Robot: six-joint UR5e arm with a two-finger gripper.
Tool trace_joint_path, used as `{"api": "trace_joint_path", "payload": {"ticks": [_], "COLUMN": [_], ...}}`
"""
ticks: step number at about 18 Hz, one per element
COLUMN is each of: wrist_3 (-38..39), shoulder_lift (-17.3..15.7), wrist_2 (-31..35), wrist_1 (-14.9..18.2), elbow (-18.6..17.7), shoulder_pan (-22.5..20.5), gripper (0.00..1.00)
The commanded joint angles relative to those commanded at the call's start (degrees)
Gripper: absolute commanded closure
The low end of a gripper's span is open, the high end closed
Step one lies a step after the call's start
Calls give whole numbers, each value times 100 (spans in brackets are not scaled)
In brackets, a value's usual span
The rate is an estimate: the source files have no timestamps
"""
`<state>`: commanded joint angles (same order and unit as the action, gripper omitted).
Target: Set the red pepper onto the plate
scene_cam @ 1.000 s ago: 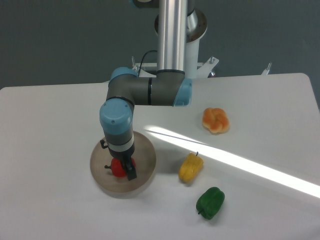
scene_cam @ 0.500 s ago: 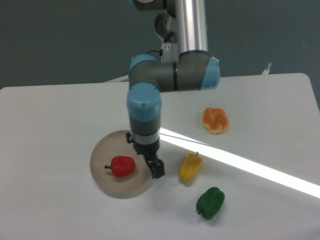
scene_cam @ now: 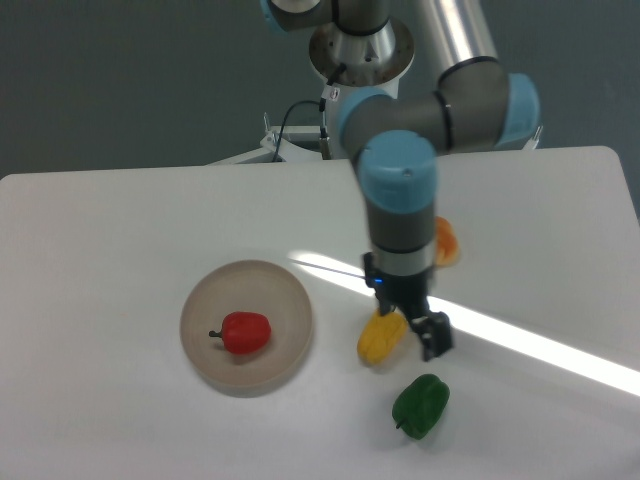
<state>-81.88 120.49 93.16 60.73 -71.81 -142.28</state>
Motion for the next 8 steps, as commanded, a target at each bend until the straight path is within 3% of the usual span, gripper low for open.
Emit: {"api": "trace_joint_path", "payload": {"ticks": [2, 4, 8], "wrist_3": [-922, -1049, -1040], "shoulder_lift": [79, 263, 369], "wrist_2": [-9, -61, -79], "wrist_1": [-18, -26, -35], "elbow": [106, 325, 361], "shoulder_pan": [-255, -388, -388], "gripper": [0, 0, 0]}}
